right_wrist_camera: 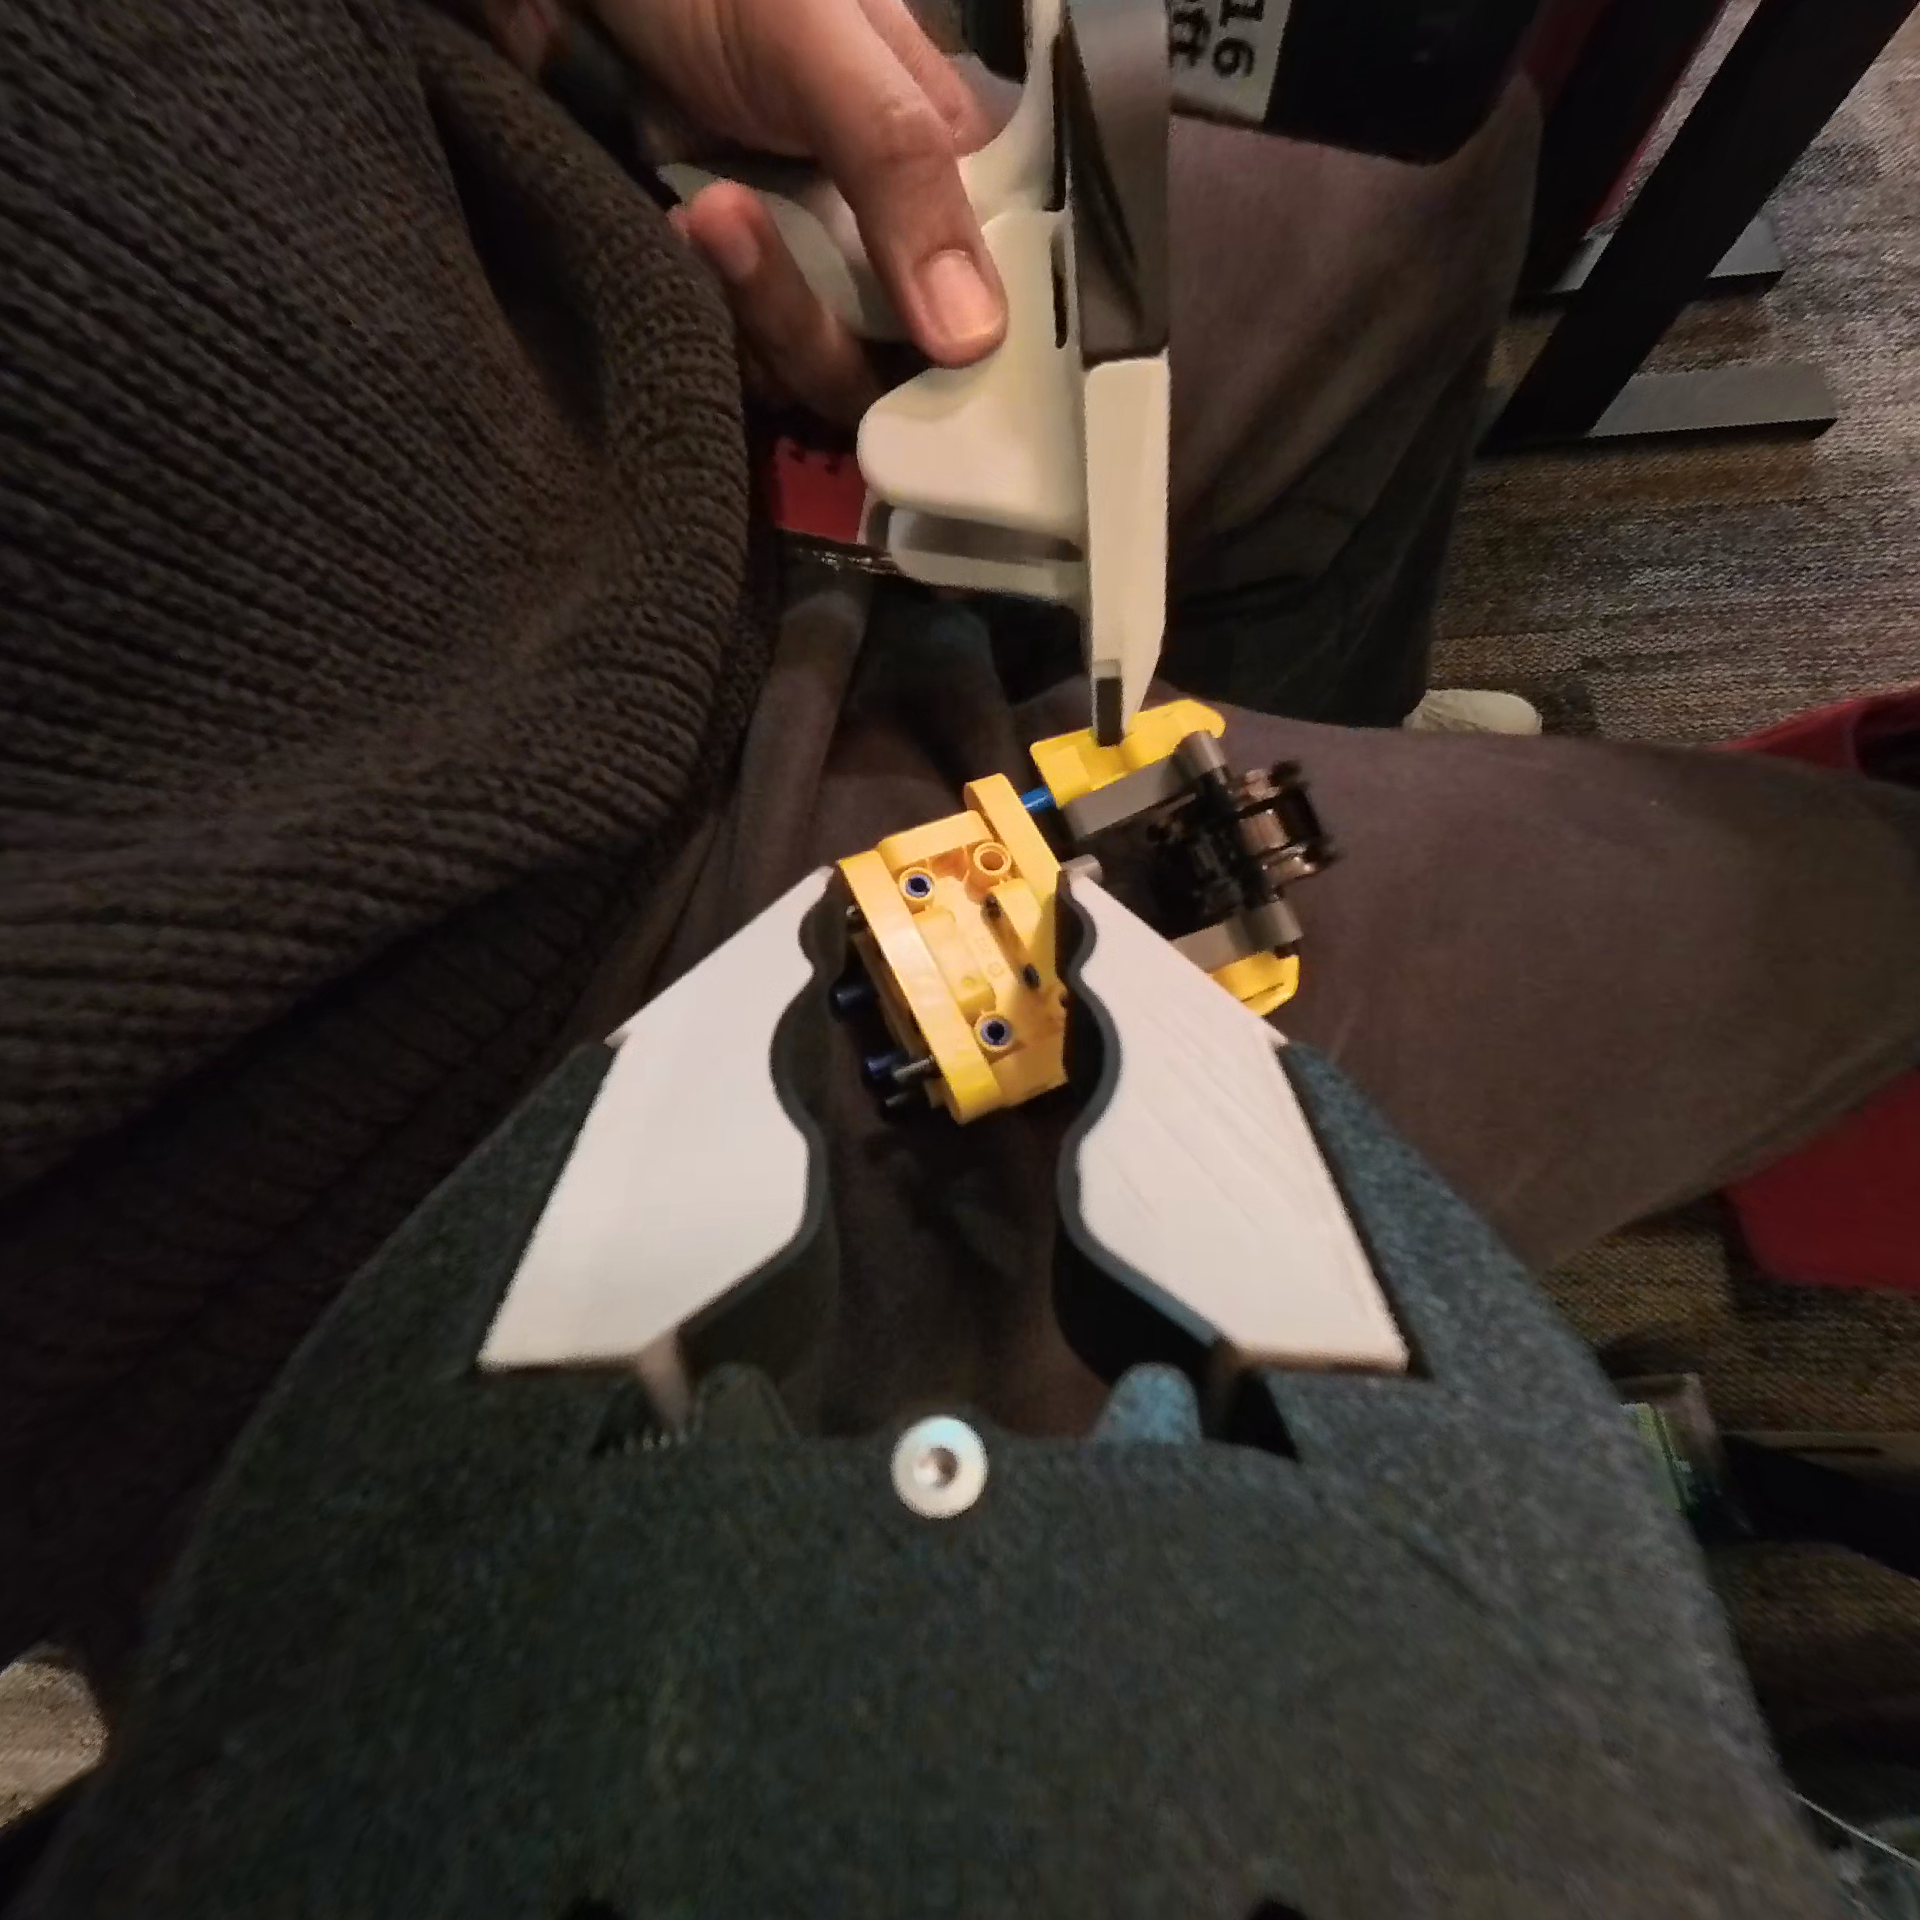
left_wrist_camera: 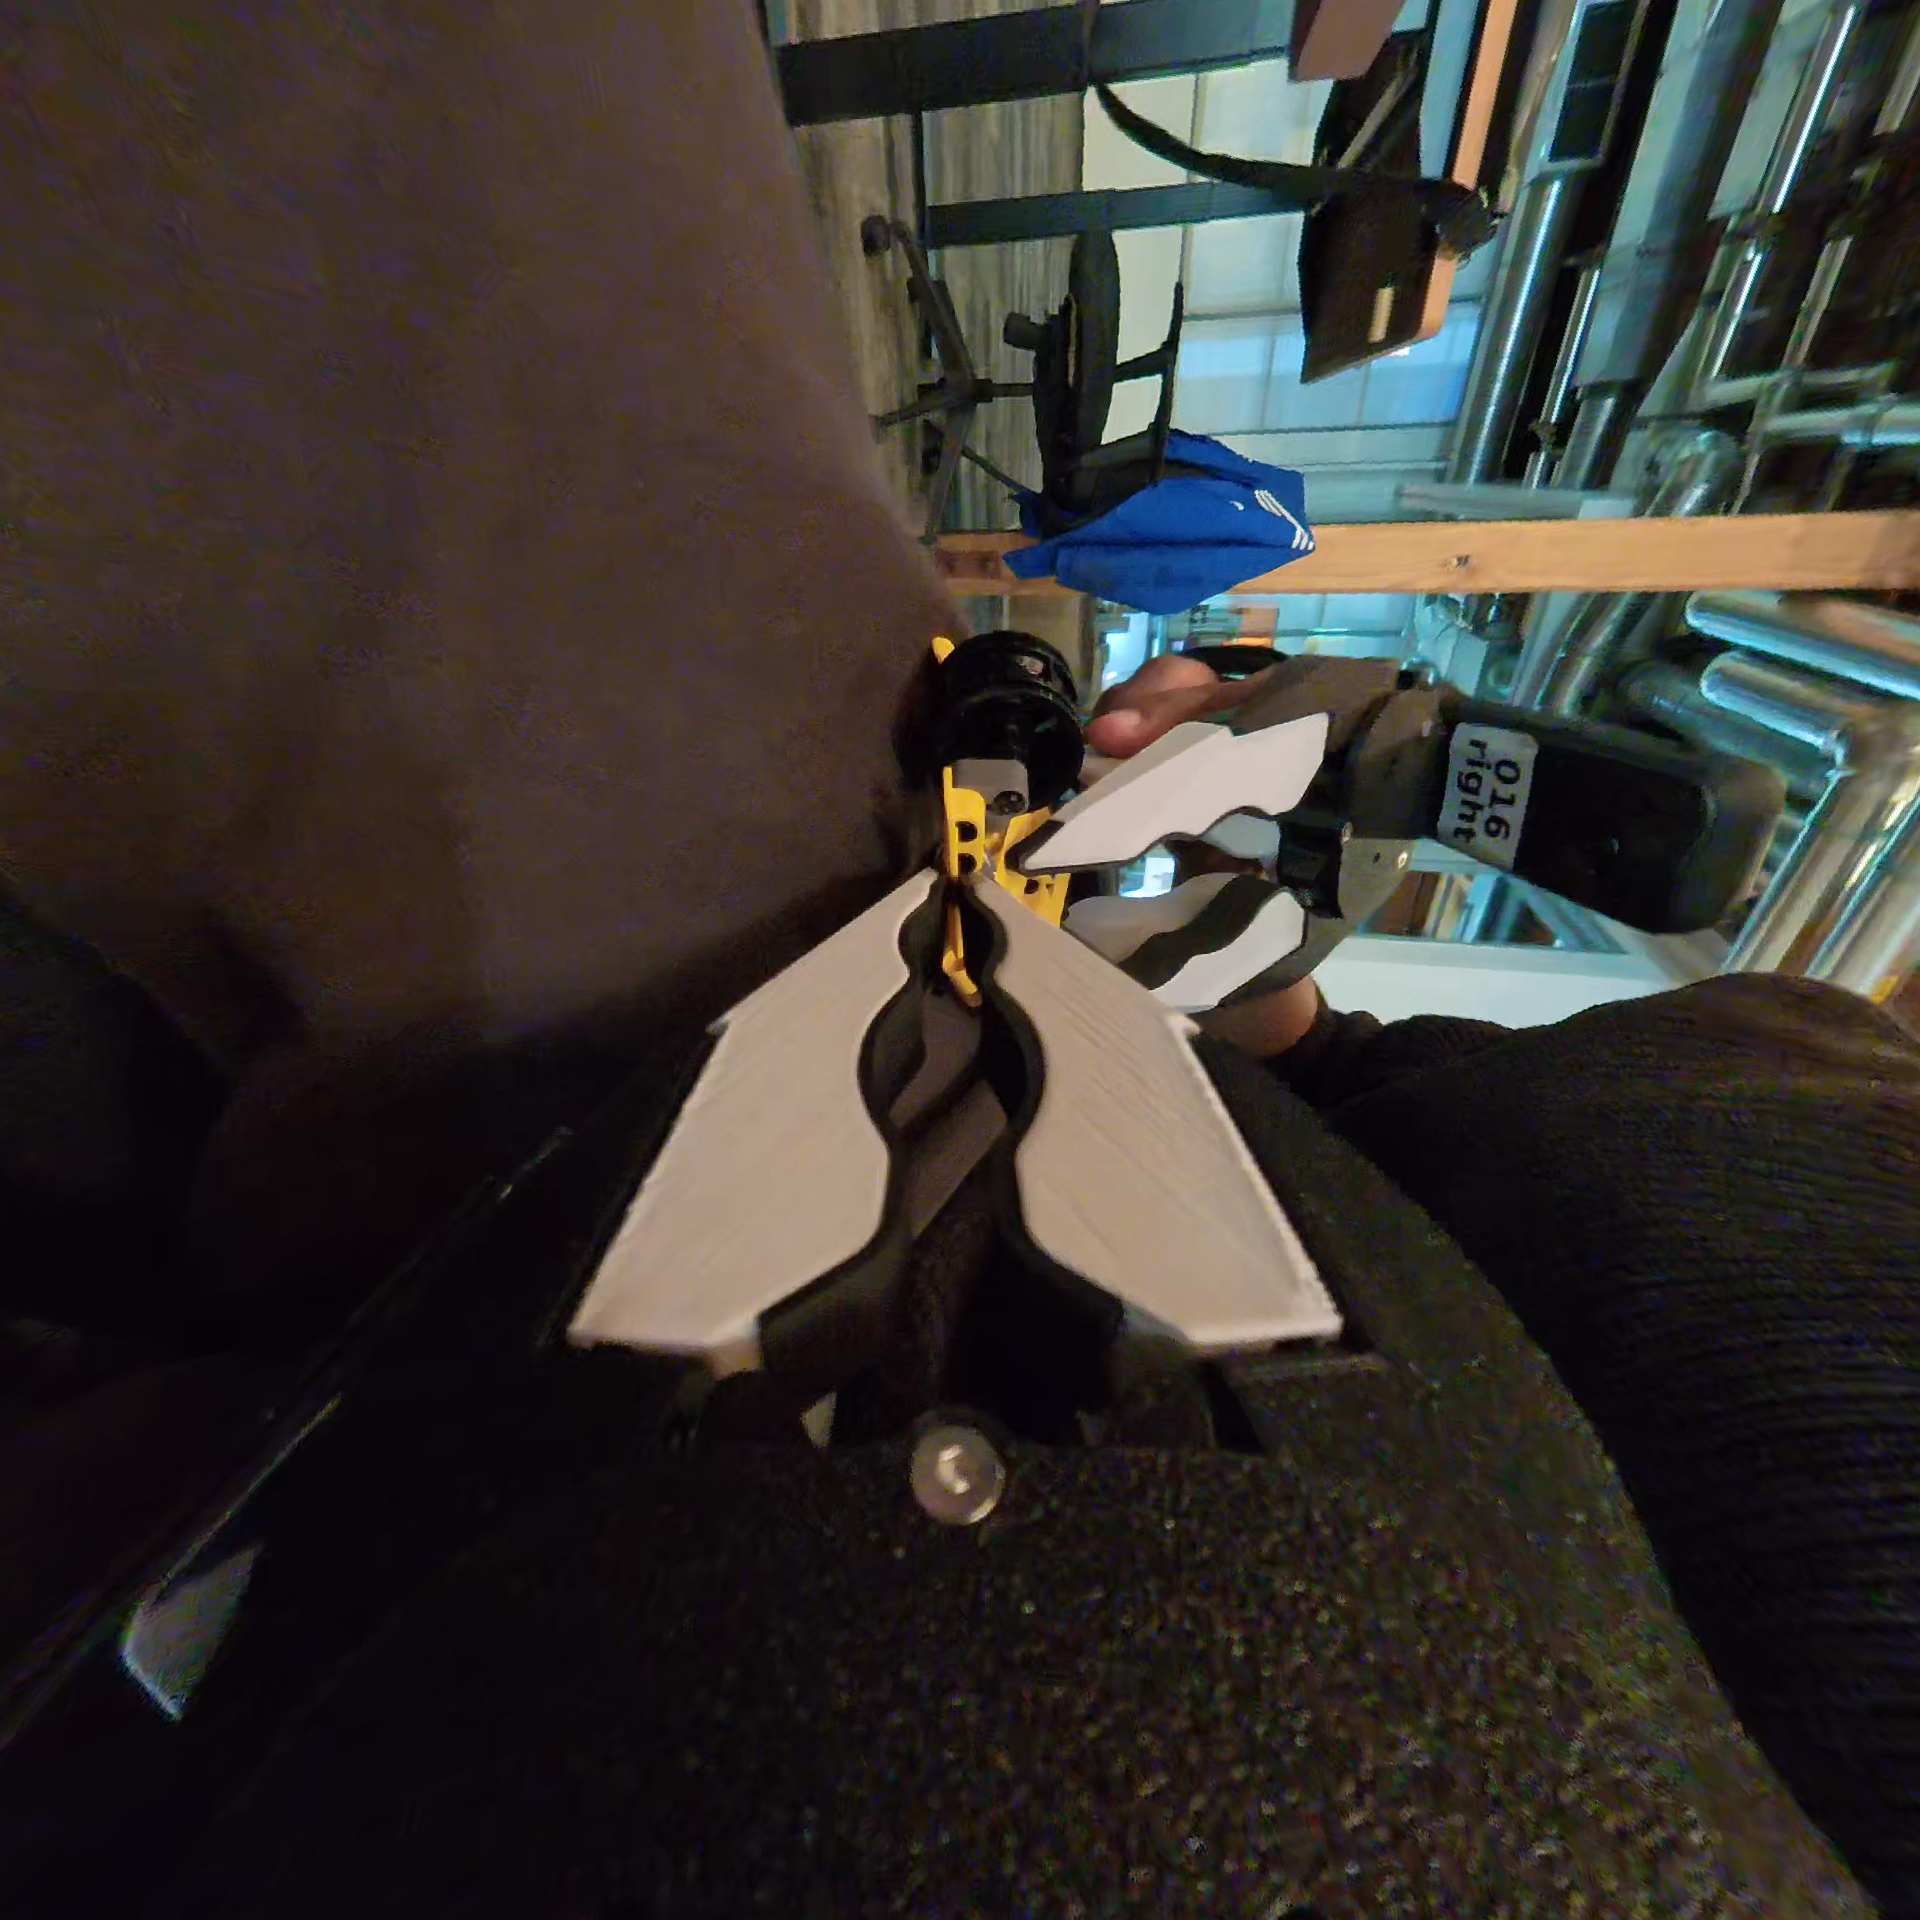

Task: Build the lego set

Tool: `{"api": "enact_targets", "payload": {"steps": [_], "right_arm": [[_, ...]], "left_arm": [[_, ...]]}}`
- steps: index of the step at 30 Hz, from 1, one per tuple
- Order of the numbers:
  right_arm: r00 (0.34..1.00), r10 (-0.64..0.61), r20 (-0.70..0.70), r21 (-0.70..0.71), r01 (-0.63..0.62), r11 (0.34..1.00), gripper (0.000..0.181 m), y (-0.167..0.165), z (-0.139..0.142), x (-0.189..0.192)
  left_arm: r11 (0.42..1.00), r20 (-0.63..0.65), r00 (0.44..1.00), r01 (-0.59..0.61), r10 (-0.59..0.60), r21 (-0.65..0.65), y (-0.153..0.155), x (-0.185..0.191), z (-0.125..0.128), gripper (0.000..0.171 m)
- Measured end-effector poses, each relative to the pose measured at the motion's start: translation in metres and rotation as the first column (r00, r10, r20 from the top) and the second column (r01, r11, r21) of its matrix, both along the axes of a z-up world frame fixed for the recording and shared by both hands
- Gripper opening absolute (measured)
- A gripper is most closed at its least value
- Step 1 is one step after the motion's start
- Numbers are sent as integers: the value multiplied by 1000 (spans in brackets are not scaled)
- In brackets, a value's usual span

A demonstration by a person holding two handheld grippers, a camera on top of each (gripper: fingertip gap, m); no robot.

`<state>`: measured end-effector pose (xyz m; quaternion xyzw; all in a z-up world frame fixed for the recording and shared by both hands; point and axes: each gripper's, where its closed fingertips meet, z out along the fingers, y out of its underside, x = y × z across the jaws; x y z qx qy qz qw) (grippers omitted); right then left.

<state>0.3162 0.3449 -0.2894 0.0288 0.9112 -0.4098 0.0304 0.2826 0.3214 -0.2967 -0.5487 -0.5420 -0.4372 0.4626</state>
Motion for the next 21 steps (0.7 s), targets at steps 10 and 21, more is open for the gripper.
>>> {"api": "enact_targets", "payload": {"steps": [10, 21], "right_arm": [[996, 14, -83, 38, -11, 999, 39, 7, 1, 8], [997, 9, -70, 4, -9, 1000, 35, 5, 0, 8]], "left_arm": [[998, 139, 990, -24, 16, 58, 4, 9, 3, 1], [992, 175, 980, -109, 97, 60, 4, 3, 1, 1]]}}
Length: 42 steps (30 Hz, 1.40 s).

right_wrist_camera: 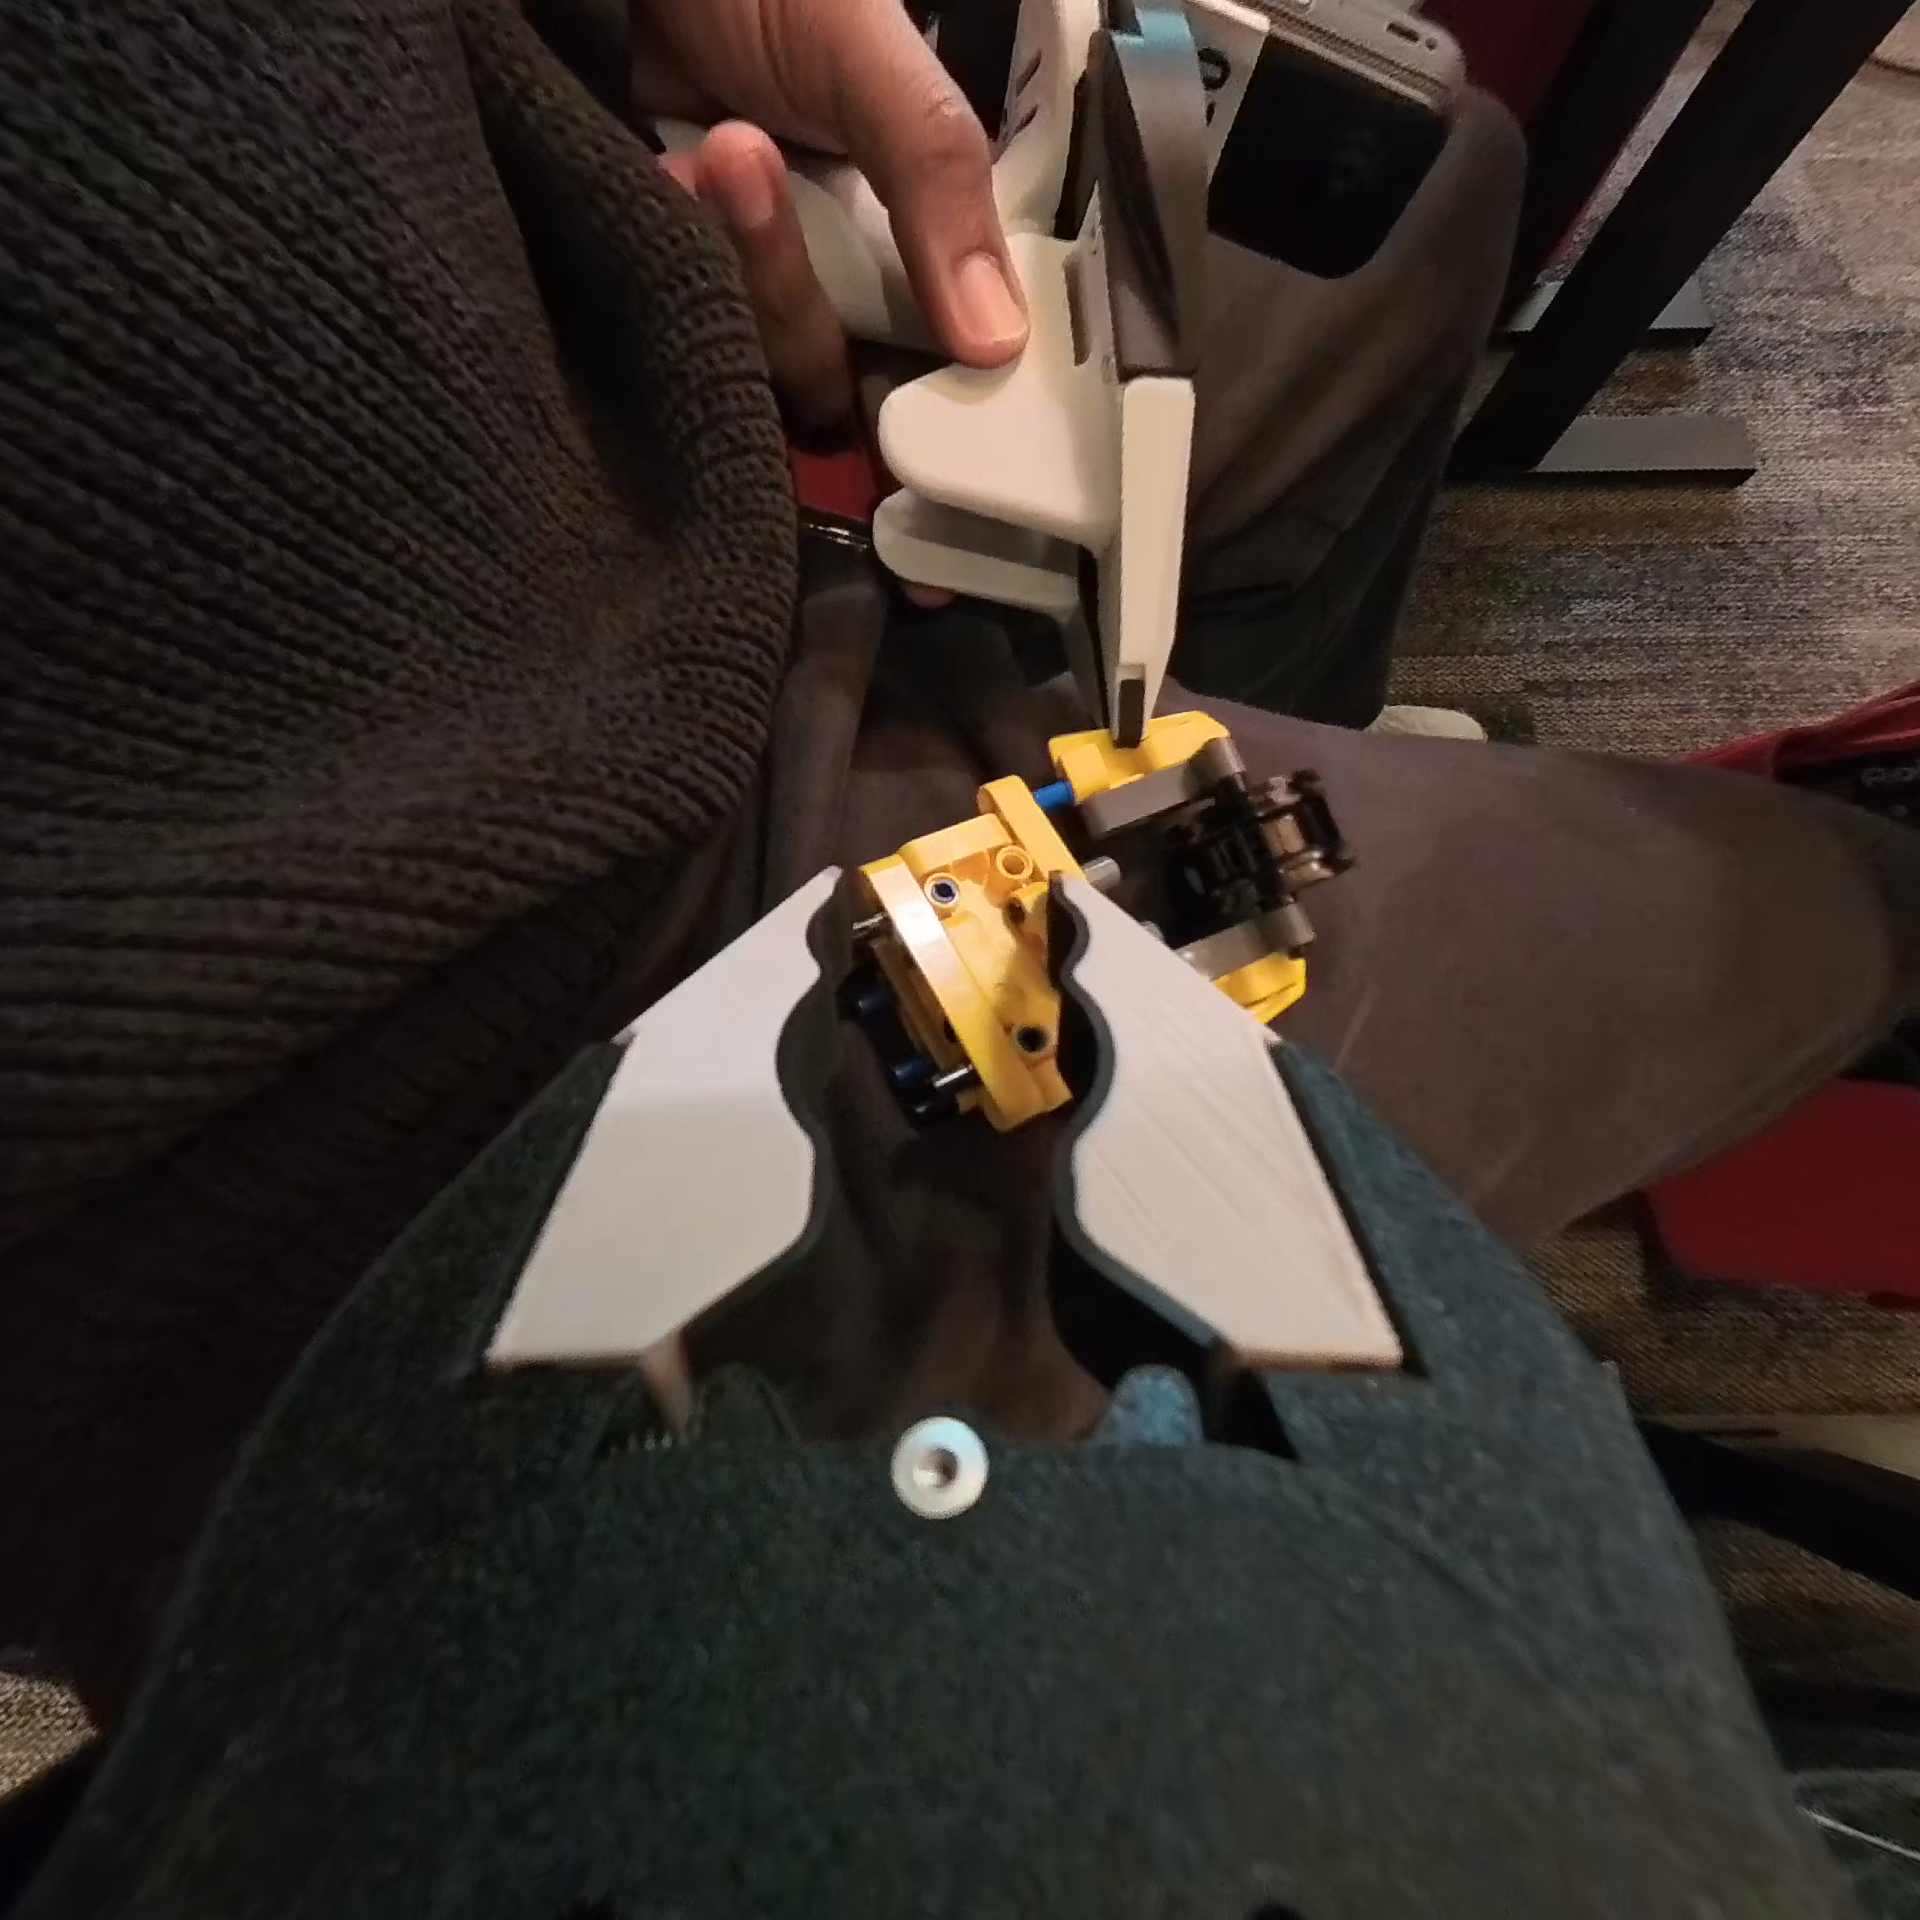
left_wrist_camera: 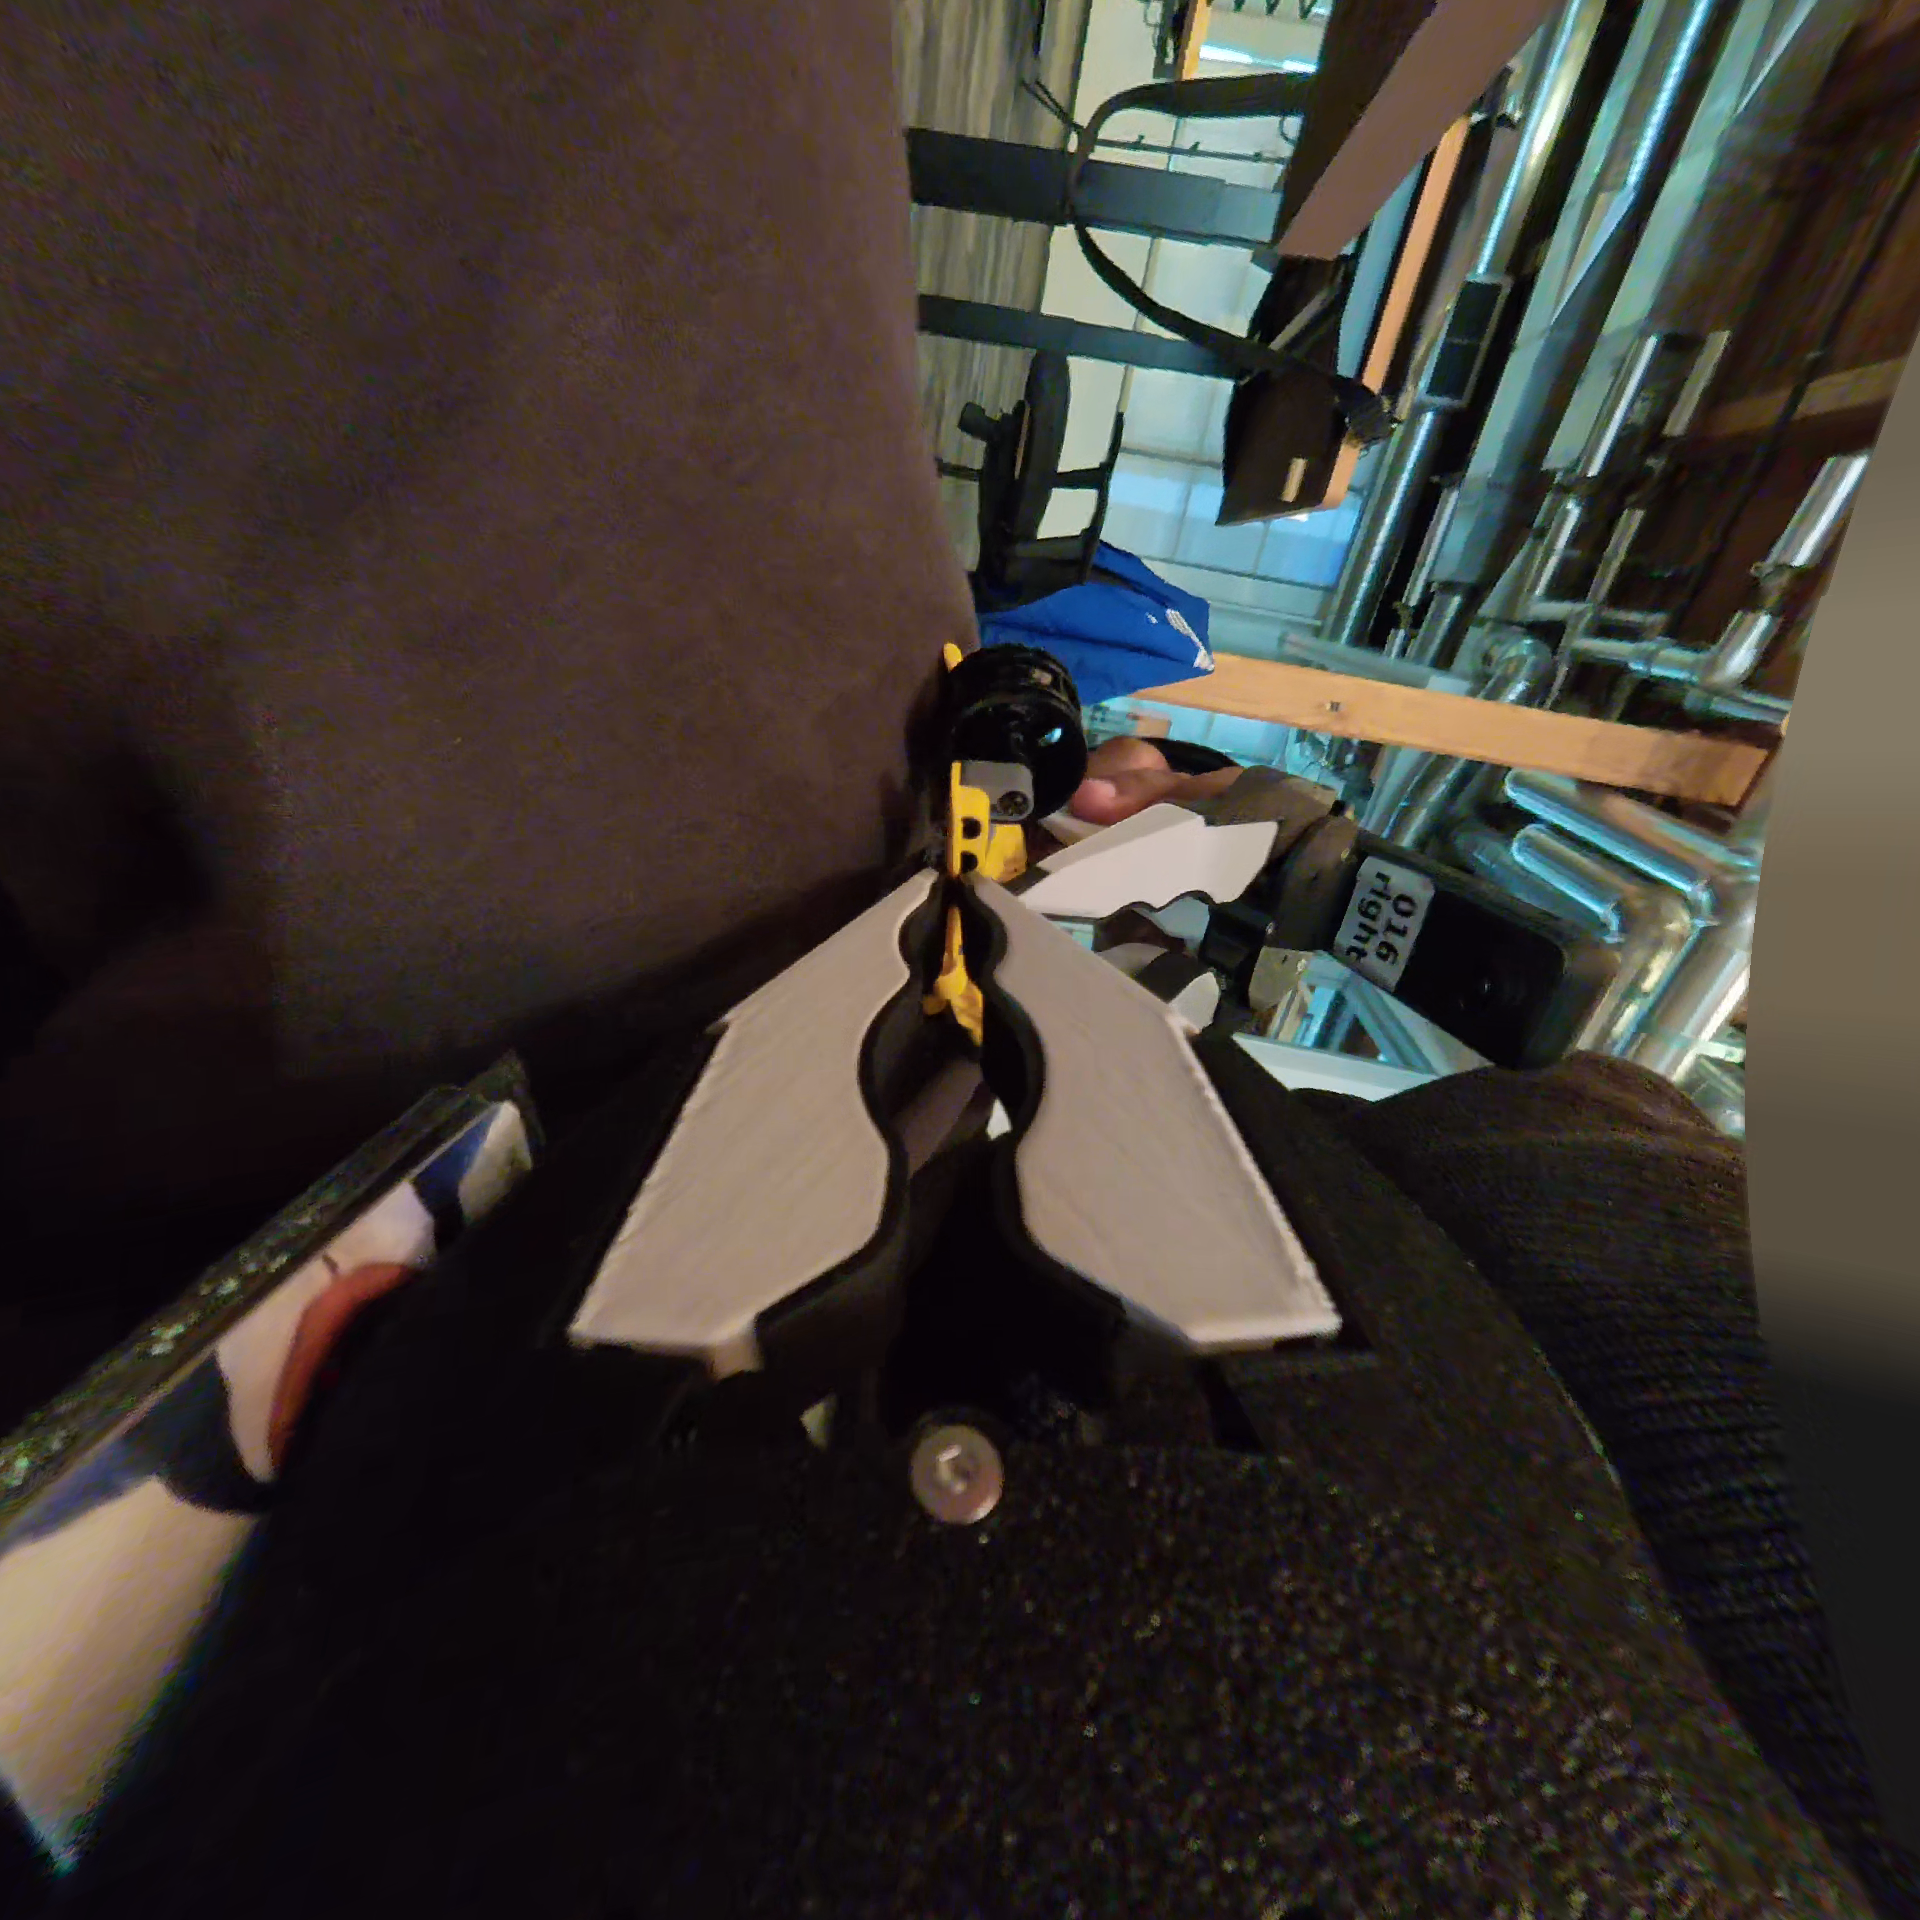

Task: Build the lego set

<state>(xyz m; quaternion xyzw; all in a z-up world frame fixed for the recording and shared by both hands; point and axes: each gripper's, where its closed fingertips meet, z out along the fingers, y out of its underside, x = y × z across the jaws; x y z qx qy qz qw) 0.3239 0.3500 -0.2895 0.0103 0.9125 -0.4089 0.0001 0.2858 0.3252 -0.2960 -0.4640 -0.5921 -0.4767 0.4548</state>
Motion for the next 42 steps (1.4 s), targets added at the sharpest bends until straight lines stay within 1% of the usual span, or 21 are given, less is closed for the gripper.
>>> {"api": "enact_targets", "payload": {"steps": [1, 5, 8, 11, 20, 25, 29, 33, 38, 42], "right_arm": [[1000, 1, 3, -2, -1, 1000, 35, 0, 0, 0], [1000, 7, 31, -9, -6, 1000, 35, 1, -2, 0], [999, 7, 47, -16, -7, 1000, 35, 1, -1, -2], [998, 12, 57, -25, -11, 1000, 34, 0, -1, -3], [995, 15, 98, -41, -11, 999, 35, 2, 0, -5], [995, 4, 103, -55, 2, 999, 34, 1, 0, -8], [994, 7, 111, -56, -1, 998, 35, 1, 1, -8], [995, -2, 103, -58, 8, 998, 35, 1, 1, -9], [997, -9, 77, -48, 13, 999, 34, -1, -1, -11], [997, -11, 80, -50, 15, 999, 32, -1, -1, -11]], "left_arm": [[1000, 5, 1000, 1, -1, 14, 1, 0, 1, 1], [1000, 36, 999, 22, -22, 2, 2, 1, -4, 1], [999, 20, 999, 38, -38, -10, 2, 0, -3, 1], [996, 24, 996, 90, -90, 1, 5, 5, -2, 2], [993, 54, 991, 118, -119, 29, 7, 4, -3, 2], [996, 66, 994, 87, -89, 37, 7, 0, -3, 1], [994, 145, 986, 67, -79, 86, 8, 1, -2, 2], [996, 158, 985, 52, -64, 77, 8, -1, -4, 1], [997, 172, 985, 5, -17, 72, 6, -5, -5, 1], [998, 165, 986, -2, -7, 55, 6, -6, -7, 1]]}}
